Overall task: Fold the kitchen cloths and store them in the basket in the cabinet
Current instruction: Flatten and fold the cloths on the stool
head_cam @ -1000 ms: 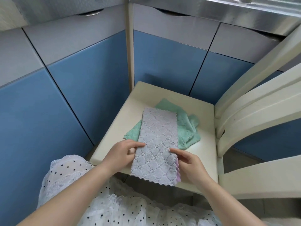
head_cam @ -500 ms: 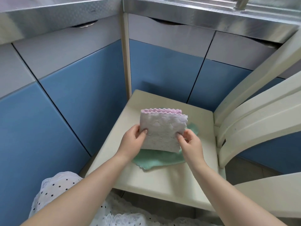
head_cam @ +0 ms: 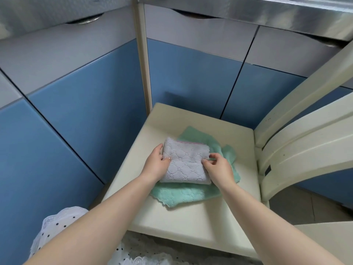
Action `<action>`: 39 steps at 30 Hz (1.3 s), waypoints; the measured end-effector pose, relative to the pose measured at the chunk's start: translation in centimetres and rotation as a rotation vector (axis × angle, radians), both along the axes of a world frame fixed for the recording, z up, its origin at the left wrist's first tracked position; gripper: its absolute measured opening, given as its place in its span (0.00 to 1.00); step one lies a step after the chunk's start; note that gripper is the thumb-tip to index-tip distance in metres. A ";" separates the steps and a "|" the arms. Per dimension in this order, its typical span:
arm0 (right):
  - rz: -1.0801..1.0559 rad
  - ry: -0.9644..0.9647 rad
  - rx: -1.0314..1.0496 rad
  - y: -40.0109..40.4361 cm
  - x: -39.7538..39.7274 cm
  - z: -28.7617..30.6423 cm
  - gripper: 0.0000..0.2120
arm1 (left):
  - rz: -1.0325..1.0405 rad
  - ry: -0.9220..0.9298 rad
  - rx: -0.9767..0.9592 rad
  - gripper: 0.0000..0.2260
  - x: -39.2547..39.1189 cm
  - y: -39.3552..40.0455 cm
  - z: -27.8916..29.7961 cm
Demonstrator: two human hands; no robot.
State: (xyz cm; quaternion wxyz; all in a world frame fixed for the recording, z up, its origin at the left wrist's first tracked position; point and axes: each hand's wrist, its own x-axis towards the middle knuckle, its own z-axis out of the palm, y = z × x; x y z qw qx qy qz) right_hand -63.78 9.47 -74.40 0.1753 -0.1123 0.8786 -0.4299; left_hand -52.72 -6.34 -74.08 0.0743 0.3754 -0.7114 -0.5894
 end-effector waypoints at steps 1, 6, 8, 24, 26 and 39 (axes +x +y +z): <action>-0.022 -0.010 -0.024 0.0 0.1 0.0 0.15 | 0.003 -0.037 -0.039 0.29 -0.1 0.0 0.1; 0.038 0.359 0.011 -0.3 0.5 1.1 0.18 | -0.087 -0.034 -0.871 0.25 0.5 1.2 1.0; 0.246 0.552 0.123 -1.2 1.2 1.6 0.19 | -0.294 -0.041 -1.061 0.24 0.0 1.5 0.9; 0.519 0.426 0.517 -0.9 0.5 -0.6 0.29 | -0.494 -0.368 -0.956 0.29 -1.1 1.0 -1.9; 0.360 0.420 0.395 -0.4 0.2 0.3 0.27 | -0.383 -0.323 -0.885 0.28 -0.5 0.9 -1.4; 0.062 -0.196 -0.111 0.7 -0.7 2.3 0.25 | -0.117 -0.015 -0.300 0.19 0.2 -0.1 1.0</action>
